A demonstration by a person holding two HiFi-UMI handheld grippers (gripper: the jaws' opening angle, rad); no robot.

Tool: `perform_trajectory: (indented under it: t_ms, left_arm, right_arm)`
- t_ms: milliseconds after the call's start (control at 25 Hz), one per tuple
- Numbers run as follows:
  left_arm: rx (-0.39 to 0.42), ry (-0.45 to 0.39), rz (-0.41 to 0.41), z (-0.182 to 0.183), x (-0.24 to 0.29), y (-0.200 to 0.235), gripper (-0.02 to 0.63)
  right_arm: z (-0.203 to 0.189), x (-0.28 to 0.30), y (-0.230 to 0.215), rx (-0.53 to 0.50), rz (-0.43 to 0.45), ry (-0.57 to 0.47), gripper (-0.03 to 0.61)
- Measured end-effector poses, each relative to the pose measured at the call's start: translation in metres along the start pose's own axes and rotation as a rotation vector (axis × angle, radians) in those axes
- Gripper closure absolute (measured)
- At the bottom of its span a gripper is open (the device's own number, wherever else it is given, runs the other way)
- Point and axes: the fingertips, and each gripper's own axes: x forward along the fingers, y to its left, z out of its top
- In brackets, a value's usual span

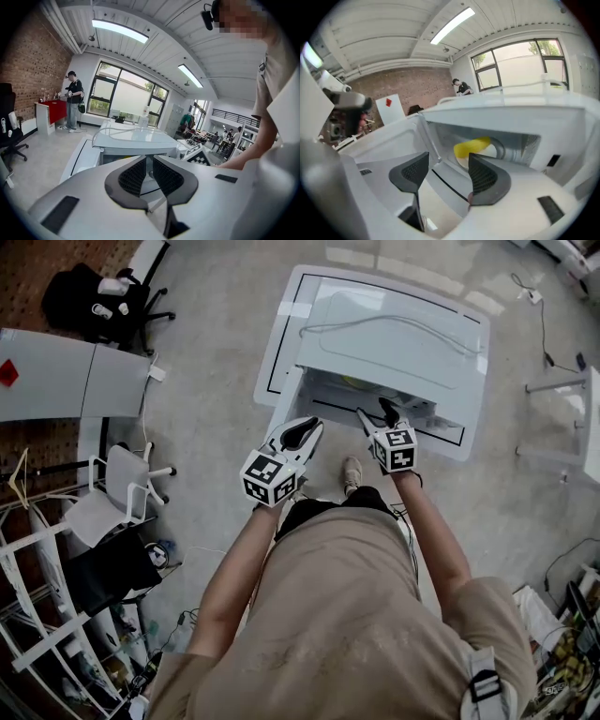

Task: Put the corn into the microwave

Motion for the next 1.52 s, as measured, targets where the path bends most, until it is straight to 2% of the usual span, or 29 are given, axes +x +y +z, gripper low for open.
perform_trajectory:
  t_ms: [120,240,440,640,880,1080,1320,1520]
  left_arm:
    - [-0.002,-0.044,-0.003,0.014,-0.006,-0.003,0.58]
    - [0.002,-0.096,-0.002,0.032,-0.014,-0.006,0.58]
    - [0.027,-0.199,-0.011,0.073,-0.022,-0.013,0.58]
    - [0.065,-0.281,-0.048,0.112,-0.02,-0.029,0.58]
    - [0.087,-0.315,-0.045,0.127,-0.019,-0.041,0.58]
    - [0.079,-0.288,-0.048,0.106,-0.014,-0.036,0.58]
    - [0.081,-0.239,-0.015,0.084,-0.011,-0.025,0.58]
    - [0.075,-0.207,-0.009,0.074,-0.007,-0.023,0.58]
  right_arm:
    - [0.037,-0.048,0.028,-0.018,0.08,-0.074,0.307]
    - [0.078,-0.09,0.041,-0.063,0.103,-0.155,0.307]
    - [0.138,-0.145,0.027,-0.124,0.045,-0.286,0.307]
    - [0.164,-0.186,0.011,-0.217,-0.036,-0.323,0.307]
    - [0.159,-0.228,-0.022,-0.184,-0.151,-0.353,0.307]
    - [0.136,-0.245,-0.047,-0.122,-0.221,-0.355,0.307]
    - [0.11,-0.253,-0.068,-0.049,-0.291,-0.355,0.308]
    - [0.092,-0.255,-0.074,-0.042,-0.34,-0.306,0.325]
